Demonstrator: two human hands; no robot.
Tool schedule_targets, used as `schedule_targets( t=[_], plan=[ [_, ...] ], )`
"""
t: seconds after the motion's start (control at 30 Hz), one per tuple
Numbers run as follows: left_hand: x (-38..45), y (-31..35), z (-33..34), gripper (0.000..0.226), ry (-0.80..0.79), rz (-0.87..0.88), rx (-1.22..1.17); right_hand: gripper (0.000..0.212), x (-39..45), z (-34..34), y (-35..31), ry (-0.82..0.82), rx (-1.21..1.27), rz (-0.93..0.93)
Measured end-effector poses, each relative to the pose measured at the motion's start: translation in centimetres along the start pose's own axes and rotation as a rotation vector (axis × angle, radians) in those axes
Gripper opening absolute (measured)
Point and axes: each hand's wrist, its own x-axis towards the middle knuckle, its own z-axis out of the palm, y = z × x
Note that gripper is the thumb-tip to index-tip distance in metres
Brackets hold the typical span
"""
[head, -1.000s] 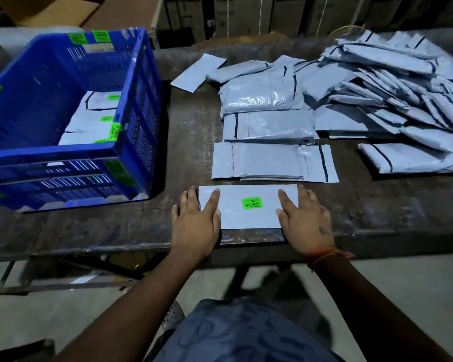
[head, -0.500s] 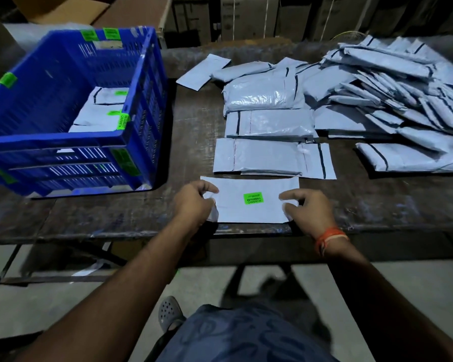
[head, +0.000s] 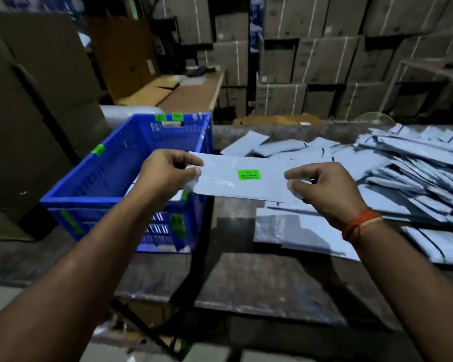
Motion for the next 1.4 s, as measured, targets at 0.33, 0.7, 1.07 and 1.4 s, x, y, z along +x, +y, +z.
schedule_targets(
  t=[0.33, 0.7, 1.07, 1.4],
  plan=[
    [17.2, -5.8, -15.6, 0.010, 0.220, -0.042, 0.129, 0.018, 15.4, 18.3, -12.7, -0.056, -0.340, -0.096],
    [30.2, -16.3, -16.0, 0.024, 0.134, -0.181, 0.495, 0.021, 25.3, 33.7, -9.3, 0.033, -0.602, 0.161],
    [35.2, -21.9, -10.0, 0.031, -0.014, -0.229, 0.838, 0.030, 30.5, 40.2, -3.4, 0.020, -0.529, 0.482],
    [37.1, -25.7, -7.5, 0.029, -0.076, -0.365, 0.835, 0.025, 31.3, 42.7, 0.8, 0.000, -0.703, 0.553]
  ],
)
